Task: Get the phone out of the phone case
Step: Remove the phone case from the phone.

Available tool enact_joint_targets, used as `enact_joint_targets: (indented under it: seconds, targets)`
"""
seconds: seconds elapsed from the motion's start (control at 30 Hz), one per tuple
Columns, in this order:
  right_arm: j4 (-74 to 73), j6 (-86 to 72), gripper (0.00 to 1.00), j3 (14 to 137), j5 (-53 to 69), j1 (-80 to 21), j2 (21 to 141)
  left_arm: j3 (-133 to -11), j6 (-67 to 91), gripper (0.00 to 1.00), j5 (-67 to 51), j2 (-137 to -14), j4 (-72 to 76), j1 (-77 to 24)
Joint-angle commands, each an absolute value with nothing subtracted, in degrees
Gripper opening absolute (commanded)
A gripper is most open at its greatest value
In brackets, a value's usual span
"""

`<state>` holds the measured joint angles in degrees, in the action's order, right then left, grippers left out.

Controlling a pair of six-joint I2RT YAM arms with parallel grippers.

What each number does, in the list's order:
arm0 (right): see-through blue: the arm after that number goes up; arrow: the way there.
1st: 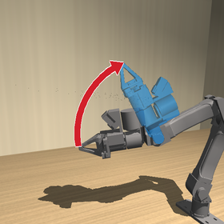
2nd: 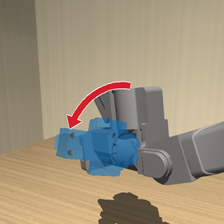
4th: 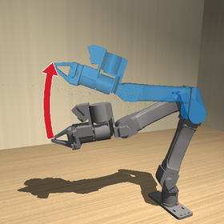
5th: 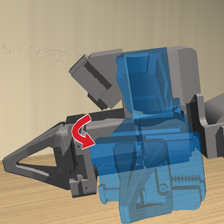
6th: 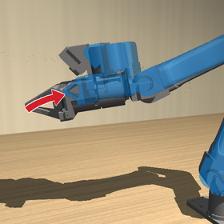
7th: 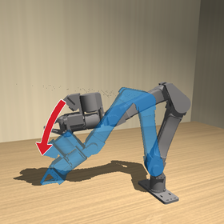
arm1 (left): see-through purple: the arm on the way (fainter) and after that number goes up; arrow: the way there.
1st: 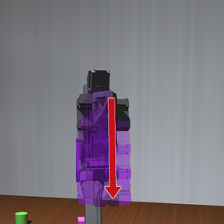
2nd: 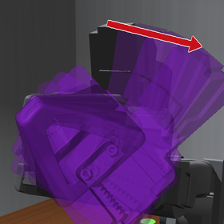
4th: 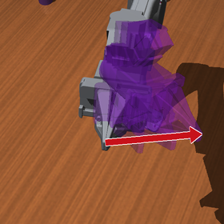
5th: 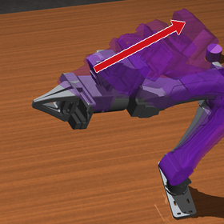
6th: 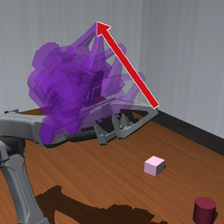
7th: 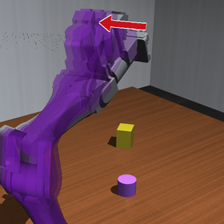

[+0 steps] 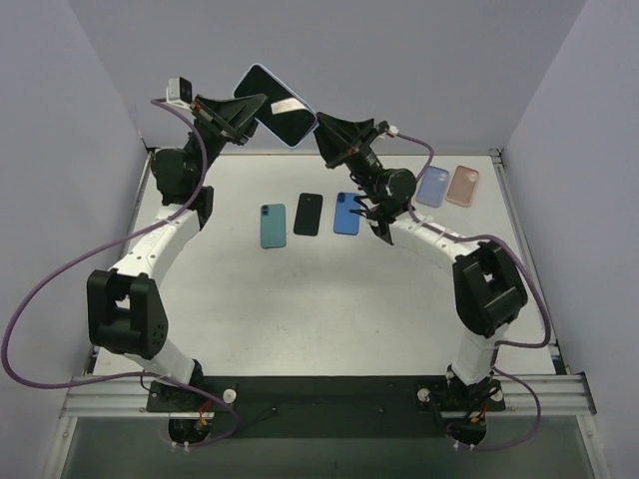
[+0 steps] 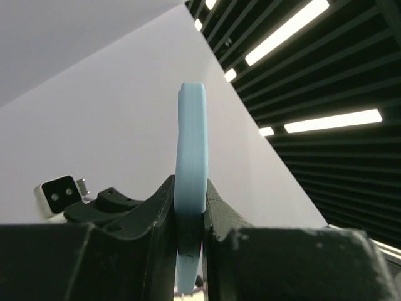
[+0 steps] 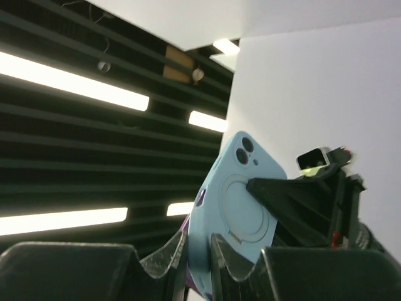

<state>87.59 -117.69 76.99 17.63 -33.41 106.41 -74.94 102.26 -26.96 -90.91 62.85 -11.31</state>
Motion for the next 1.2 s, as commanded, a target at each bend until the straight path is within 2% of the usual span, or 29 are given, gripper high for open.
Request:
enact_joint_targets:
  seconds: [0.0,0.03,0.2,0.43,0.6,0.73,0.77,0.9,1.0,1.1,1.13,1.17]
  targets:
    - [68.78,-101.64,0.00,65.40,31.45,-31.12,98.39,-78.23,110.74,0.00,-29.88,-84.11,94.40,-15.03]
    - [58.64,-97.77,0.00,64.35,31.99,-30.42,96.52,-77.96,110.74,0.00,-30.23,-83.94,93.87,-15.03]
    - [33.73,-77.46,0.00,67.31,34.36,-29.62,90.19,-74.54,108.72,0.00,-32.60,-82.97,88.60,-16.17]
    - [13.20,-59.43,0.00,71.28,32.96,-29.97,86.14,-69.36,105.82,0.00,-36.65,-83.14,83.15,-18.80]
    - [10.28,-55.81,0.02,71.72,34.62,-29.62,85.69,-68.64,105.91,0.00,-38.76,-84.90,82.44,-20.56]
    - [13.09,-57.29,0.10,71.81,38.14,-29.71,87.10,-68.82,104.42,0.00,-40.95,-86.13,80.78,-22.67]
    - [14.05,-57.74,0.16,71.89,39.97,-29.71,87.88,-68.64,103.81,0.00,-41.39,-86.31,79.99,-23.46]
    - [18.44,-60.37,0.24,72.42,42.97,-30.15,89.91,-65.93,103.18,0.00,-42.37,-88.15,79.27,-24.96]
    - [22.39,-63.54,0.24,72.16,44.73,-30.24,92.02,-63.64,105.46,0.00,-41.66,-89.73,83.31,-26.01]
    - [23.99,-64.68,0.16,72.42,45.00,-30.41,93.07,-63.11,107.05,0.00,-42.10,-90.96,85.43,-26.63]
    - [24.08,-64.77,0.13,72.60,45.00,-30.41,93.25,-63.02,107.31,0.00,-42.36,-91.14,85.86,-26.63]
    - [24.17,-64.95,0.03,72.68,45.00,-30.32,93.34,-62.93,107.23,0.00,-42.54,-91.23,85.70,-26.63]
